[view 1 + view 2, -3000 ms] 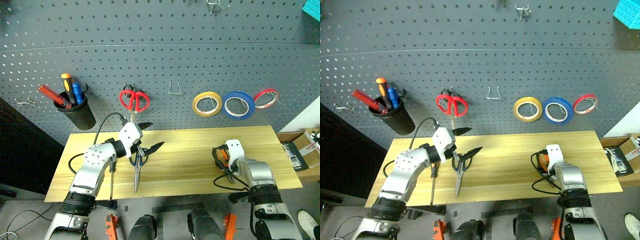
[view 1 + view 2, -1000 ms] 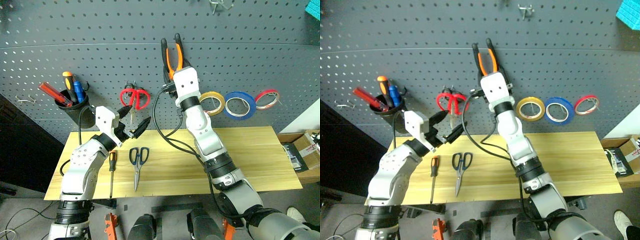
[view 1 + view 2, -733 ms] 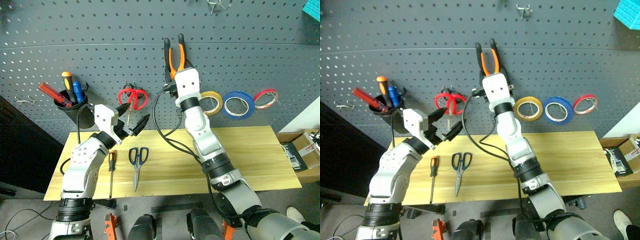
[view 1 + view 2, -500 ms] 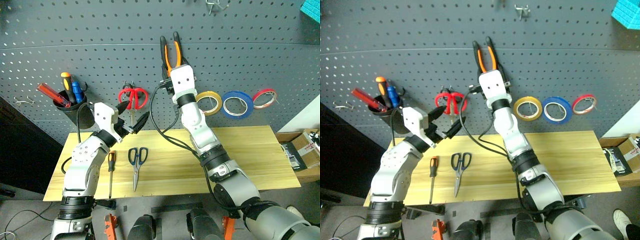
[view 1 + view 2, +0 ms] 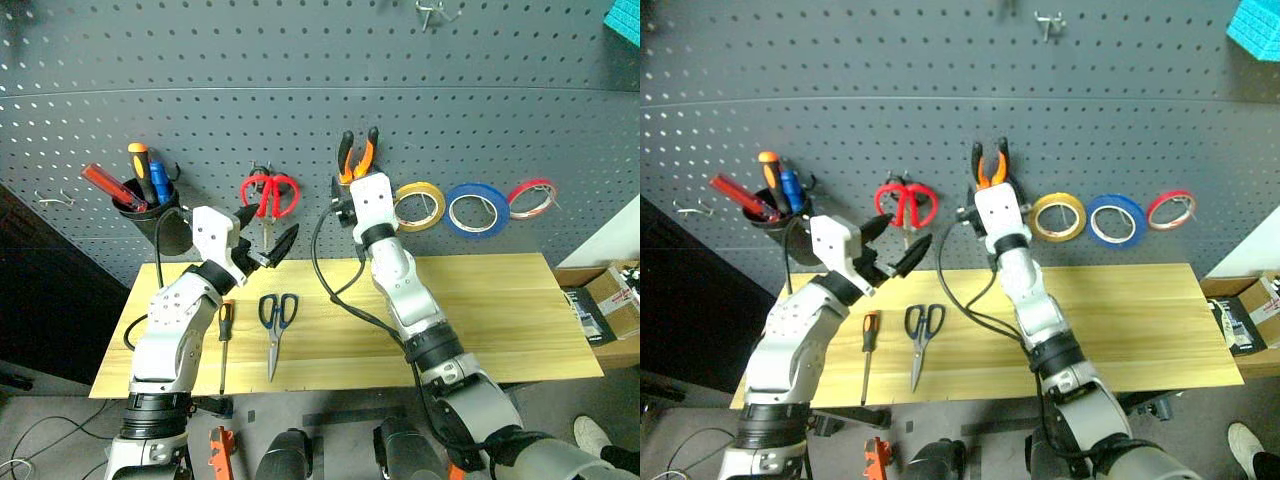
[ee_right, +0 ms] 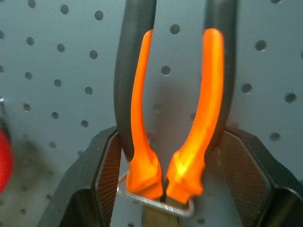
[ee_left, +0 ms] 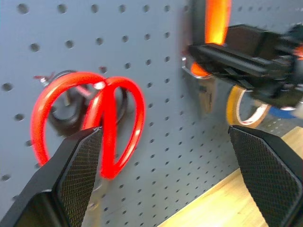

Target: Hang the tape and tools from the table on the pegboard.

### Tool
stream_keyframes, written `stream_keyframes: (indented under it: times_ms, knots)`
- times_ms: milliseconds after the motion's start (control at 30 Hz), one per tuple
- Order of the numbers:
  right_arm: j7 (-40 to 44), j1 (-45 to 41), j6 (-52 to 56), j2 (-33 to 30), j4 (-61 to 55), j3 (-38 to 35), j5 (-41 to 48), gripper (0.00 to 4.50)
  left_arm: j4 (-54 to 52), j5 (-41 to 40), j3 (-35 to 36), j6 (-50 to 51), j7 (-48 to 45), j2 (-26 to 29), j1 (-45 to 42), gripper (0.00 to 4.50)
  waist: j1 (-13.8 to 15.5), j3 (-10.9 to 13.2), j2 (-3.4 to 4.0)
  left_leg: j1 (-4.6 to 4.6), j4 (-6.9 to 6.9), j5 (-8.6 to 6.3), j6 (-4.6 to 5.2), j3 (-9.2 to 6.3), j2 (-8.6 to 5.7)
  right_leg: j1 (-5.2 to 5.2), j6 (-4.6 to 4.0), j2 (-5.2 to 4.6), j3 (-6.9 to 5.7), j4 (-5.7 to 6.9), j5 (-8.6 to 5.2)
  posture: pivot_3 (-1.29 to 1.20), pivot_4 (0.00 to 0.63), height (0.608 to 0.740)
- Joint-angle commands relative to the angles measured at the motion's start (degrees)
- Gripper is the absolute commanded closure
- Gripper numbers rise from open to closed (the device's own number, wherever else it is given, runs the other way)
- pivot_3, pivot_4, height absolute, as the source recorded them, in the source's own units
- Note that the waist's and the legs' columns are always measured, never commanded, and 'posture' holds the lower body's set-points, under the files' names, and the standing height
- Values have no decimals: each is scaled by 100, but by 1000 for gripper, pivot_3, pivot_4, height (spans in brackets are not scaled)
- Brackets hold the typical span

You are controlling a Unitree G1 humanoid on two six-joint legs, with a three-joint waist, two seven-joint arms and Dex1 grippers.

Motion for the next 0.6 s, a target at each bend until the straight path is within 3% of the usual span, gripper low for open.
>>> stream_keyframes:
  times_ms: [33, 333, 600]
  knots:
    - [1136, 688, 1731, -180, -1682, 355, 400, 197, -361, 33, -107, 569, 238, -18, 374, 0, -6, 0, 1, -4, 0, 0, 0, 0, 0, -5, 0, 0, 0, 1, 0, -51, 177, 740]
    - [2731, 2229, 5924, -1136, -5540, 710, 1812, 197, -716, 490, -581, 3053, 1158, 140, 1194, 0, -15, 1, 2, -11, -9, -3, 3, -15, 2, -3, 0, 1, -6, -20, -2, -83, 192, 740]
    - [2988, 2528, 6943, -1766, -6421, 758, 2451, 197, -282, 731, -547, 4324, 1927, -352, 1130, 0, -6, 1, 0, -1, -2, -1, 1, -22, 0, 8, 1, 2, -13, -9, -2, -109, 195, 740]
